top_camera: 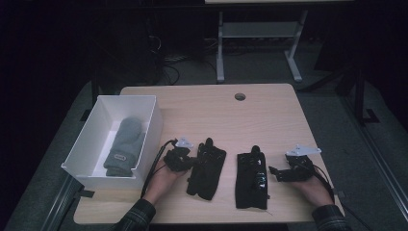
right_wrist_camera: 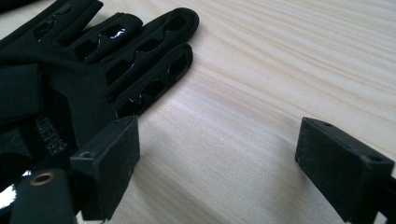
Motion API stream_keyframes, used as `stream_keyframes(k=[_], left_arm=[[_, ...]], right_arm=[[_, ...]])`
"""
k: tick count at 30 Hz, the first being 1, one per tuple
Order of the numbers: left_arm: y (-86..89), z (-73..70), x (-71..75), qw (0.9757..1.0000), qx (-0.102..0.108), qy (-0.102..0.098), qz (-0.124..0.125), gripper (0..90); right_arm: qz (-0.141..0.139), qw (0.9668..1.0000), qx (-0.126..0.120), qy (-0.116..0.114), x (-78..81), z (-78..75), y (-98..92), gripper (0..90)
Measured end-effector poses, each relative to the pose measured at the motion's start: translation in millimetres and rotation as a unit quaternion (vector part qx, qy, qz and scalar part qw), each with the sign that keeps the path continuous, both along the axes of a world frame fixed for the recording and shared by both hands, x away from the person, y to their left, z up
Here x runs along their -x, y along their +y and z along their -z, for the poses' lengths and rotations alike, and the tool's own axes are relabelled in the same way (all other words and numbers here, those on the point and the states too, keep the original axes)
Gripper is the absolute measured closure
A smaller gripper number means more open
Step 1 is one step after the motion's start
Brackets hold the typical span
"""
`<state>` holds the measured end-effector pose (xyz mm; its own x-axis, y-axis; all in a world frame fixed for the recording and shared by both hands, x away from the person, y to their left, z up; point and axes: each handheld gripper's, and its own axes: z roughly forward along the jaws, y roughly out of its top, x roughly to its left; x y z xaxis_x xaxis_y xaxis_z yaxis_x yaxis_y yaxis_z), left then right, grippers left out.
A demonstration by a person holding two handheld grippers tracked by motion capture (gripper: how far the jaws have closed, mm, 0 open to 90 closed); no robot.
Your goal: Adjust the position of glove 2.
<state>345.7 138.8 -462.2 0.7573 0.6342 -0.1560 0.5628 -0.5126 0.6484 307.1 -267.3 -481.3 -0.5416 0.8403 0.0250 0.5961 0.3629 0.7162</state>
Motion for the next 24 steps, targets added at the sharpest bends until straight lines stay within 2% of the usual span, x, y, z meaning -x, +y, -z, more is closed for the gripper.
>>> stream_keyframes(k=[2, 5, 9, 11, 13, 17, 20, 24], left_arm=[[1.2, -0.2, -1.1, 0.9999, 0.008, 0.007, -0.004, 87.5], [2.9, -2.2, -2.0, 0.9993, 0.033, 0.013, -0.01, 87.7], [5.5, -7.7, -2.0, 0.9982, 0.056, 0.019, -0.008, 87.7], [6.6, -9.7, -1.3, 0.9975, 0.066, 0.023, -0.006, 87.7], [7.1, -11.4, -0.7, 0.997, 0.074, 0.022, -0.004, 87.7], [8.3, -13.7, -0.4, 0.996, 0.086, 0.024, -0.006, 87.7], [9.6, -15.1, -0.4, 0.9957, 0.09, 0.023, -0.005, 87.7], [10.9, -17.8, -0.9, 0.9939, 0.107, 0.027, -0.002, 87.7]], right_arm=[[-0.004, 1.0, 0.003, 0.008, 0.8, -2.0, 0.3, 19.2], [-0.024, 0.9996, 0.002, 0.013, 6.8, -8.4, 0.1, 39.8], [-0.075, 0.9969, -0.005, 0.023, 16.0, -15.0, 2.2, 74.1], [-0.092, 0.9951, -0.01, 0.035, 19.5, -17.3, 4.5, 84.5], [-0.114, 0.9923, -0.014, 0.046, 21.4, -17.2, 5.3, 89.9], [-0.149, 0.9864, -0.026, 0.064, 23.4, -16.2, 12.7, 90.0], [-0.164, 0.9838, -0.021, 0.07, 23.8, -14.2, 20.9, 90.0], [-0.173, 0.9821, -0.027, 0.068, 22.2, -15.1, 25.6, 90.0]])
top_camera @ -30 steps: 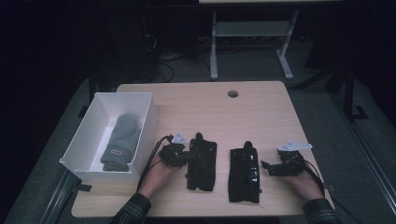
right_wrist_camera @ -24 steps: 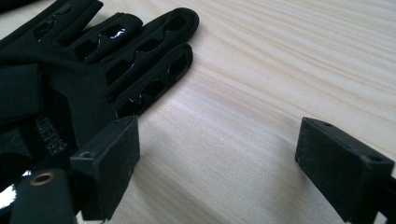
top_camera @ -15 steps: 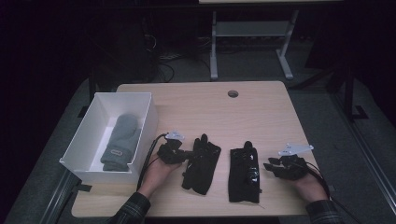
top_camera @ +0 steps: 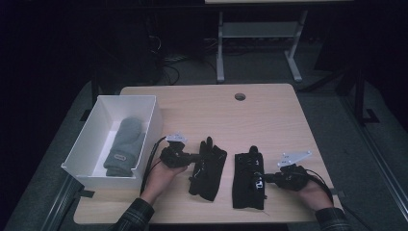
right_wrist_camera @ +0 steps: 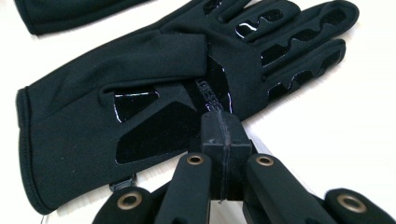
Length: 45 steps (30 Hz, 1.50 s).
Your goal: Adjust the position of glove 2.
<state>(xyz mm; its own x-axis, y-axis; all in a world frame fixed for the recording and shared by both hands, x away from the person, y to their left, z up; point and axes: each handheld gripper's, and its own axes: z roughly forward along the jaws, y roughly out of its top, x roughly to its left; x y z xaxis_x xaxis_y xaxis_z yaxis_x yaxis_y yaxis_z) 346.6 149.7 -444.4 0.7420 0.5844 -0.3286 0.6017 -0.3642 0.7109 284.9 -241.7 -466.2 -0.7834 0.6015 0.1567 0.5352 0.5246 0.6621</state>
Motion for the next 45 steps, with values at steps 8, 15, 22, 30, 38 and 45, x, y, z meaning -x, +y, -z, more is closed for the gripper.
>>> stream_keyframes(k=[8, 15, 22, 30, 38, 45], left_arm=[[0.6, -7.6, 2.4, 0.9987, 0.046, 0.016, 0.013, 87.8], [-4.5, -13.0, 7.3, 0.9967, 0.068, 0.03, 0.033, 87.8], [-10.5, -15.8, 10.4, 0.9953, 0.083, 0.032, 0.038, 87.8], [-12.5, -18.3, 6.7, 0.9943, 0.094, 0.031, 0.04, 87.8], [-12.3, -23.6, 1.7, 0.9937, 0.103, 0.023, 0.036, 87.8], [-18.1, -26.1, 0.6, 0.9934, 0.103, 0.016, 0.049, 87.8]], right_arm=[[-0.017, 0.9998, -0.005, 0.003, -0.5, 0.3, 13.5, 90.0], [-0.025, 0.9997, -0.005, 0.004, -1.5, 1.2, 20.6, 90.0], [-0.028, 0.9996, -0.006, 0.007, -1.8, 1.7, 23.1, 90.0], [-0.035, 0.9993, -0.009, 0.005, -4.2, 2.4, 33.9, 90.0], [-0.041, 0.999, -0.013, 0.007, -9.5, 3.2, 48.1, 90.0], [-0.05, 0.9987, -0.013, 0.001, -13.9, 2.8, 63.0, 90.0]])
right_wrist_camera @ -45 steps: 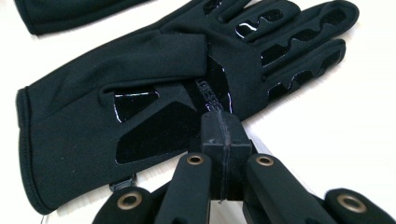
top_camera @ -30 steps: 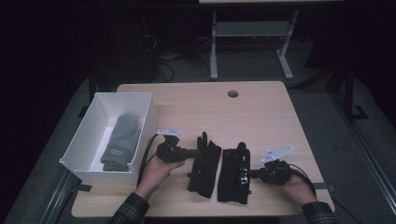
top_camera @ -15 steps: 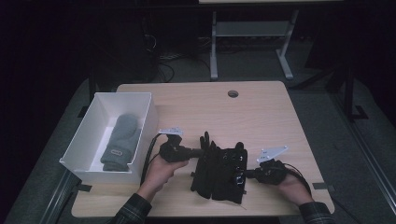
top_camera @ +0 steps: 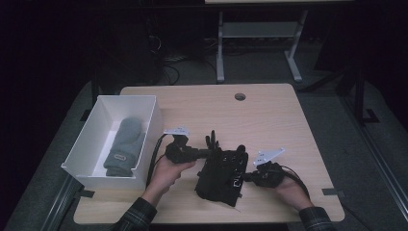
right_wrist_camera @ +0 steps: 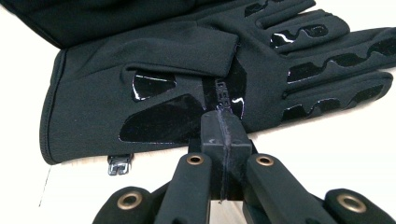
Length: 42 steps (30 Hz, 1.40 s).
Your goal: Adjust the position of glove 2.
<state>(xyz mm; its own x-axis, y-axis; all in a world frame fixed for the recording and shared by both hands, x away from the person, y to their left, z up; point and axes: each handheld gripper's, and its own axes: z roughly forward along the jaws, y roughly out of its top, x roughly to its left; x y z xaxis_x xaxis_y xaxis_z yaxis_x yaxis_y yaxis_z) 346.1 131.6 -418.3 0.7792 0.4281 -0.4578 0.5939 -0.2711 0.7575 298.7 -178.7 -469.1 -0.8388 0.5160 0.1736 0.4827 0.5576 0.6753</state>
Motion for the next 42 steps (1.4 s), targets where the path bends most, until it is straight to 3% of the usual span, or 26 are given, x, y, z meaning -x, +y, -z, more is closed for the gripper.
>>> stream_keyframes(k=[12, 25, 35, 37, 40, 42], left_arm=[[-19.0, 3.3, -1.8, 0.9997, -0.014, -0.005, 0.019, 87.9], [-35.5, 19.4, 3.1, 0.9984, -0.045, 0.001, 0.033, 87.6], [-39.8, 23.9, 4.9, 0.9985, -0.039, 0.0, 0.038, 80.8], [-39.6, 22.7, 5.9, 0.9985, -0.036, -0.002, 0.042, 81.4], [-42.8, 20.8, 9.8, 0.9977, -0.039, -0.007, 0.055, 89.4], [-47.3, 20.9, 13.8, 0.9967, -0.05, -0.01, 0.064, 89.5]], right_arm=[[-0.02, 0.9998, -0.009, -0.005, -5.9, 0.1, 31.6, 90.0], [-0.024, 0.9995, -0.01, -0.017, -6.5, 0.0, 47.7, 90.0], [-0.01, 0.9996, -0.013, -0.025, -6.8, -4.4, 33.6, 87.0], [0.0, 0.9996, -0.014, -0.025, -5.9, -5.4, 25.1, 84.3], [0.021, 0.9993, -0.013, -0.028, -6.1, -6.2, 10.3, 77.7], [0.039, 0.9986, -0.014, -0.031, -7.4, -6.9, 0.3, 67.1]])
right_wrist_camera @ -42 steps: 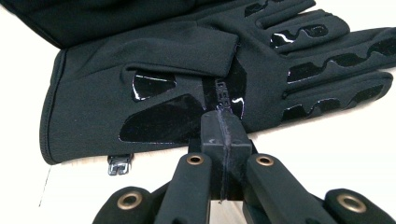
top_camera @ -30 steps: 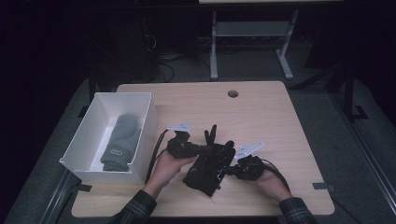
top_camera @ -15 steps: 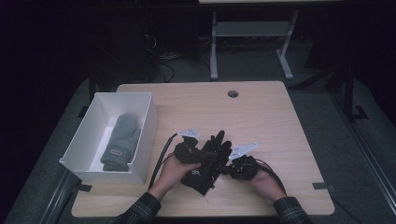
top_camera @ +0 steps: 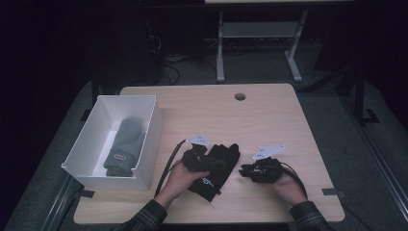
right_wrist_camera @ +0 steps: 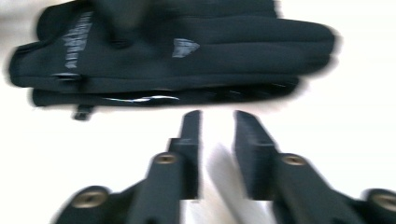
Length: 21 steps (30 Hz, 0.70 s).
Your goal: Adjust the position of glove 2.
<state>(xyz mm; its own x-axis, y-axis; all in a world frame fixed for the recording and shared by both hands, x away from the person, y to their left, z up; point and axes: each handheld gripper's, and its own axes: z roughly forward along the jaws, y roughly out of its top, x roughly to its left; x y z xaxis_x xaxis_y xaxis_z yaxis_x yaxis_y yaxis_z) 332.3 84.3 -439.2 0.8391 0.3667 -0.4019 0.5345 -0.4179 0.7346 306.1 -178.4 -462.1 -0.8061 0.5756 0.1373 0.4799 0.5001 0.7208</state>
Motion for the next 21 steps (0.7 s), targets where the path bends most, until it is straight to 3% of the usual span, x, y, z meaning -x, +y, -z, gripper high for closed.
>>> stream_keyframes(k=[3, 7, 8, 11, 21], left_arm=[[-8.3, 4.0, 5.7, 0.9997, -0.02, -0.004, 0.015, 89.6], [-18.1, 12.9, 12.9, 0.9985, -0.054, -0.006, 0.013, 89.5], [-19.5, 14.6, 13.9, 0.9969, -0.076, -0.011, 0.012, 89.5], [-21.1, 18.1, 16.6, 0.994, -0.107, -0.018, 0.014, 89.6], [-7.5, 12.3, 23.3, 0.987, -0.155, -0.036, 0.019, 89.6]], right_arm=[[0.04, 0.9991, -0.001, -0.014, -2.7, 0.3, -12.3, 51.6], [0.075, 0.9969, 0.008, -0.022, -9.8, 5.7, -21.8, 38.8], [0.08, 0.9965, 0.011, -0.02, -11.5, 7.5, -22.9, 37.5], [0.098, 0.9946, 0.026, -0.026, -14.0, 10.1, -23.1, 33.3], [0.121, 0.9912, 0.044, -0.03, -17.6, 15.0, -22.3, 25.6]])
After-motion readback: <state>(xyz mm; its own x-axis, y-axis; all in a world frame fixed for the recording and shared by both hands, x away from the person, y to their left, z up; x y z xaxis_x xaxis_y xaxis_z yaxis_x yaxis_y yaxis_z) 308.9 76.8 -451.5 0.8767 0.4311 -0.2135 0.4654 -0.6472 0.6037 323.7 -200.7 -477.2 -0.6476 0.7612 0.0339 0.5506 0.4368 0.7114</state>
